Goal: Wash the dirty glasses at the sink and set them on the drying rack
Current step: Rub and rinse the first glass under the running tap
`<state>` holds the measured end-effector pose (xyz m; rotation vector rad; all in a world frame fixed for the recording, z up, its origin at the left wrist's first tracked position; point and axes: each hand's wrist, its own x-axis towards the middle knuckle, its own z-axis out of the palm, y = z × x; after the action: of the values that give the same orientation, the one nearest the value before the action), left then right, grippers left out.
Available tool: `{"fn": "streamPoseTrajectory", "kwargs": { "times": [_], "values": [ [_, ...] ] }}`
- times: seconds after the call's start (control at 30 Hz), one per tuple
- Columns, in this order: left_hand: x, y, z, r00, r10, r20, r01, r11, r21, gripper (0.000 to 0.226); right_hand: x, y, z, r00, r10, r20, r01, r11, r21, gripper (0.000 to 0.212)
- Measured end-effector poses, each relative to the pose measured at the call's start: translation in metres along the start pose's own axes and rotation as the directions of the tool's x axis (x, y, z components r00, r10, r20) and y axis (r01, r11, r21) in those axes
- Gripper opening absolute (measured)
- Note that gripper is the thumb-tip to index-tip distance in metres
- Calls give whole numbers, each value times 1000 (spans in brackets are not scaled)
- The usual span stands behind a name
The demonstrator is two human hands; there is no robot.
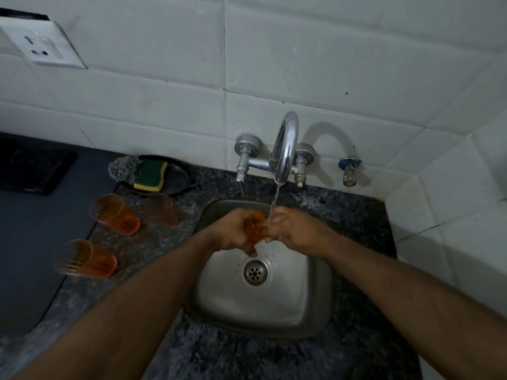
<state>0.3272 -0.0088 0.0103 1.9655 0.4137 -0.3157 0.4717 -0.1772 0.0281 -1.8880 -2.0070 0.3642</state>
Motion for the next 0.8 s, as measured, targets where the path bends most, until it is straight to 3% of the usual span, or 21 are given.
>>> {"fn": "streamPoseTrajectory", "kwargs": {
  "times": [0.07,0.13,0.17,0.27,0.3,0.33,0.4,0.47,0.5,0.53,0.6,0.67,0.73,0.8],
  "values": [
    [3,9,10,970,-11,-244,-8,997,-76,70,6,-4,3,983,167,-79,-157,981,112,10],
    [4,13,17,928,0,-372,-40,994,-98,63,6,-4,4,974,214,-77,-201,969,145,13],
    [4,12,16,941,16,-339,-51,994,-94,56,5,-5,0,987,161,-24,-158,983,91,13],
    [1,9,2,999,43,22,-44,998,39,52,7,1,-14,980,8,200,25,987,-158,16],
    [3,7,-1,998,35,57,-38,998,48,54,9,3,-16,977,2,214,35,985,-170,15],
    [6,7,-2,999,33,15,-33,999,30,57,11,2,-15,983,5,186,23,989,-148,13],
    [10,11,3,968,62,-242,-67,998,-10,57,16,-3,-11,994,96,42,-98,995,30,13],
    [12,15,14,857,137,-496,-157,988,1,47,19,-4,-8,976,205,-71,-189,964,188,15],
    [11,15,16,828,155,-539,-184,983,0,41,18,-4,-9,974,216,-71,-200,962,186,15],
    [10,14,16,854,145,-500,-179,984,-22,39,18,-4,-12,983,183,-22,-178,973,148,13],
    [11,8,5,971,104,-214,-107,994,-5,48,16,-4,-22,994,39,103,-41,999,17,15],
    [14,0,-8,997,62,40,-65,996,61,58,16,2,-25,988,-77,133,91,991,-100,18],
    [18,-2,-11,998,65,-19,-64,997,33,62,21,5,-21,990,-48,129,65,990,-125,9],
    [21,2,-4,959,87,-268,-89,996,7,66,26,6,-17,992,96,86,-93,995,-33,10]
  ]
}}
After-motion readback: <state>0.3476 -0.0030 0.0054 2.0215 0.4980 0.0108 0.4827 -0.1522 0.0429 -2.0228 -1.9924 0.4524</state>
